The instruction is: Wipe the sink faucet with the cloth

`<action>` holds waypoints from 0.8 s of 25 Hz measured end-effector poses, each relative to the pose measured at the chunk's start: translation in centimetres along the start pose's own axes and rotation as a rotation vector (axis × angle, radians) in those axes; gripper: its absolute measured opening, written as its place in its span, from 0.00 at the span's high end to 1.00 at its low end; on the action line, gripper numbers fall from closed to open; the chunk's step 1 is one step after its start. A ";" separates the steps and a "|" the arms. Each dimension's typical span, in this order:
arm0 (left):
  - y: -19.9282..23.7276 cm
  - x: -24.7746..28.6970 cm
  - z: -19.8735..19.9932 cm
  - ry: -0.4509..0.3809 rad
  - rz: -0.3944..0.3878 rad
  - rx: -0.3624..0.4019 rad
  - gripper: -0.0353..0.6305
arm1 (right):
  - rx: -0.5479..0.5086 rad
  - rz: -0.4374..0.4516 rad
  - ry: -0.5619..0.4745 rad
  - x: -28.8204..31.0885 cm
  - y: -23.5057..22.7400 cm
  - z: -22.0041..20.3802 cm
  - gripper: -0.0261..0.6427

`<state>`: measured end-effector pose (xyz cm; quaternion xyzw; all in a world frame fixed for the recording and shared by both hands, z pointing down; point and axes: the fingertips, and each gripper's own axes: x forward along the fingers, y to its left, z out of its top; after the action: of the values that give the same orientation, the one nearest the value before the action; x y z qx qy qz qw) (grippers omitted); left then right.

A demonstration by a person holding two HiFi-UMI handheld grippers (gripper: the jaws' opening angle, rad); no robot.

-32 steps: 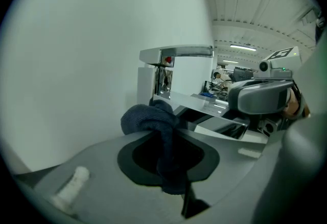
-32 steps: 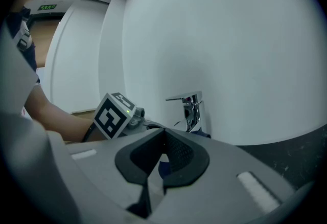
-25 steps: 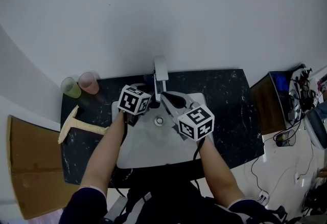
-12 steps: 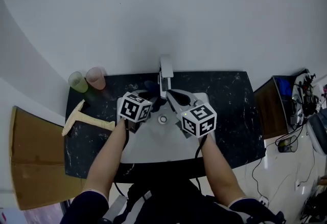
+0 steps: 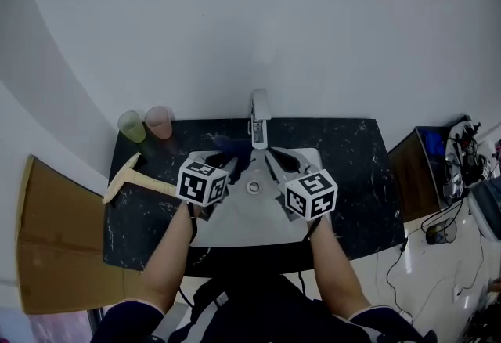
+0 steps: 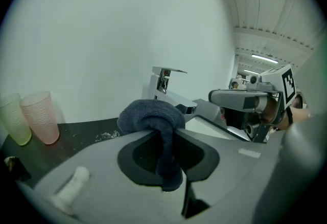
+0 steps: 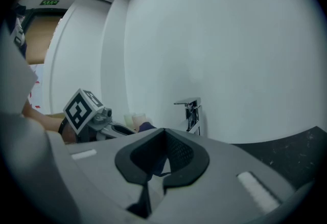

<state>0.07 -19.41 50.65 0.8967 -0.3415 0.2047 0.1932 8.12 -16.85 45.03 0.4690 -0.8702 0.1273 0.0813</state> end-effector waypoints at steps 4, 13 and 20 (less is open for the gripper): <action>-0.4 -2.0 1.7 -0.087 0.015 -0.026 0.86 | -0.042 -0.038 -0.022 -1.0 0.4 1.3 0.95; -2.6 -5.8 5.2 -0.221 0.027 0.008 0.86 | -0.045 -0.057 -0.122 -3.1 1.8 4.6 0.95; -3.4 -7.2 6.3 -0.257 0.041 0.035 0.86 | -0.061 -0.050 -0.137 -3.6 2.4 5.4 0.95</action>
<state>-1.00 -16.27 41.10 0.9117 -0.3780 0.0982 0.1278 8.00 -14.31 38.58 0.4954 -0.8653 0.0662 0.0387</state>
